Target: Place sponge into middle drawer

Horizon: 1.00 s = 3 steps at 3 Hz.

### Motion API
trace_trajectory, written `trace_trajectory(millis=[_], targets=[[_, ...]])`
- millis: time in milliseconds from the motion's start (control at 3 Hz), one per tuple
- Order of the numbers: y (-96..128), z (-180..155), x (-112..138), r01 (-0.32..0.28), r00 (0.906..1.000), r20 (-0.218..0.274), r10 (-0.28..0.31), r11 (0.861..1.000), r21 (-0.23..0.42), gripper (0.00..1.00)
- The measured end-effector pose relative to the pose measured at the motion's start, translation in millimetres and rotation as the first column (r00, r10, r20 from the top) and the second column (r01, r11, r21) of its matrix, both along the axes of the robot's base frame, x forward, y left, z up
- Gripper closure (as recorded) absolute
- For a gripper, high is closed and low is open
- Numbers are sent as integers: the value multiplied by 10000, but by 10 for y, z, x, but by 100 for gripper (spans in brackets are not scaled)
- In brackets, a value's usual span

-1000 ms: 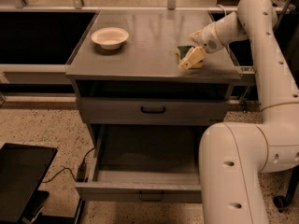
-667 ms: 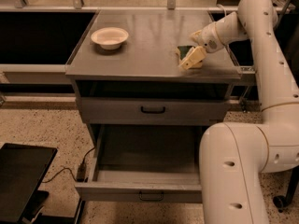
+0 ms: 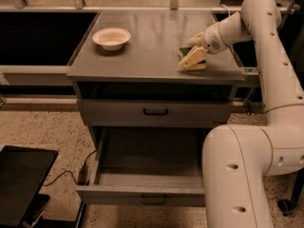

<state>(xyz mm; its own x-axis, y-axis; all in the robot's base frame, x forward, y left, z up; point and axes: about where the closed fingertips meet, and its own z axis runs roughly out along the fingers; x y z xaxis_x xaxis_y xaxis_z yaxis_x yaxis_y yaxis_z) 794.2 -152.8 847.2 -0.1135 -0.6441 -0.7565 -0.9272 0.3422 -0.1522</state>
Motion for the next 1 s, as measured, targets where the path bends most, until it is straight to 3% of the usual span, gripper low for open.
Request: trace_trajectory(millis=[667,1000], targets=[[2,0,0,-2,10000,-1,2,10000,0,82],[56,-8,10,-56,10000,-34,56,10000,3,100]])
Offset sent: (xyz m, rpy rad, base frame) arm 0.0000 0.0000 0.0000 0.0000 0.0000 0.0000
